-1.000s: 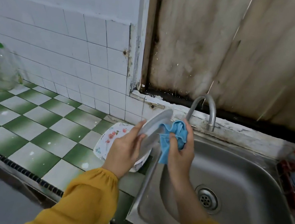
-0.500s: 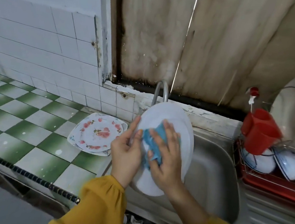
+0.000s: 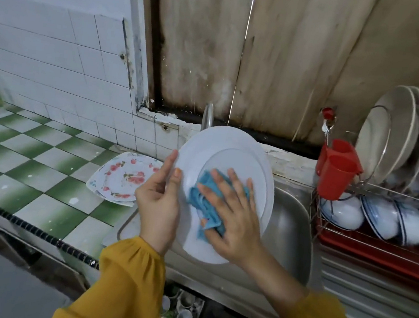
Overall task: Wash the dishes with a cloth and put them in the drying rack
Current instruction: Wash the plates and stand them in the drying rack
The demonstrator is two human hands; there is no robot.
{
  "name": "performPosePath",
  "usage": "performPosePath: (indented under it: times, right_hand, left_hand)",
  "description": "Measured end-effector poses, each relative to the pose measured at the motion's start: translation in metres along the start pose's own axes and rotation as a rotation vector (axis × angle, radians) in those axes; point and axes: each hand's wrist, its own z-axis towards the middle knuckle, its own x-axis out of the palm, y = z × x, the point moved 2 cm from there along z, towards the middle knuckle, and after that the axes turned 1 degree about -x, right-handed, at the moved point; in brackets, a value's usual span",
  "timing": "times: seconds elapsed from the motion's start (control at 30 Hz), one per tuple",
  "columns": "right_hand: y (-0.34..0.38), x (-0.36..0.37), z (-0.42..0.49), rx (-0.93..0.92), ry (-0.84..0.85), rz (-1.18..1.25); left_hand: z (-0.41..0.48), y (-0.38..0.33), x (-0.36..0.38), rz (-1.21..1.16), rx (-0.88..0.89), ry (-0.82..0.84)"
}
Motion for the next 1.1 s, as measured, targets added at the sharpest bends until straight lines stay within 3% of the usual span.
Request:
performPosePath:
  times: [0.07, 0.17, 0.2, 0.27, 0.4, 0.47, 0.53, 0.63, 0.7, 0.83, 0.9, 1.0, 1.03, 1.1]
  right_hand:
    - [-0.026, -0.008, -0.003, 0.223, -0.107, 0.056]
    - [-0.061, -0.029, 0.021, 0.827, -0.404, 0.186]
    - [-0.064, -0.032, 0.032, 0.922, -0.433, 0.232]
    - [-0.049, -0.034, 0.053, 0.868, -0.388, 0.256]
    - [0.005, -0.024, 0.061, 0.219, -0.078, 0.098]
    - [-0.003, -0.023, 0.068, 0.051, 0.018, 0.034]
    - [-0.019, -0.025, 0.08, 0.233, -0.07, 0.062]
    - [-0.017, -0.019, 0.09, 0.709, -0.247, 0.162]
    - [0.005, -0.015, 0.087, 0.625, -0.241, 0.131]
    - [0.016, -0.018, 0.068, 0.05, -0.115, 0.087]
    - [-0.005, -0.022, 0.07, 0.135, -0.222, 0.131]
    - [-0.024, -0.028, 0.084, 0.565, -0.391, 0.186]
    - [-0.02, -0.027, 0.085, 0.564, -0.375, 0.167]
    - [-0.003, -0.022, 0.08, 0.337, -0.266, 0.139]
  left_hand:
    - [-0.003, -0.002, -0.002, 0.018, 0.011, -0.022]
    - [-0.016, -0.008, 0.008, 0.083, 0.065, 0.086]
    - [-0.021, -0.009, 0.012, 0.109, 0.078, 0.12]
    - [-0.028, -0.01, 0.019, 0.142, 0.09, 0.144]
    - [-0.021, -0.014, 0.02, 0.118, 0.082, 0.074]
    - [-0.016, -0.017, 0.016, 0.104, 0.081, 0.05]
    - [-0.015, -0.021, 0.014, 0.113, 0.095, 0.047]
    - [-0.013, -0.024, 0.018, 0.128, 0.111, 0.055]
    - [-0.008, -0.024, 0.021, 0.142, 0.121, 0.043]
    - [0.001, -0.023, 0.019, 0.072, 0.102, 0.008]
    - [-0.002, -0.024, 0.021, 0.116, 0.113, 0.032]
    - [-0.007, -0.024, 0.027, 0.11, 0.092, 0.056]
    - [-0.006, -0.024, 0.029, 0.102, 0.087, 0.05]
    - [-0.001, -0.024, 0.029, 0.095, 0.08, 0.017]
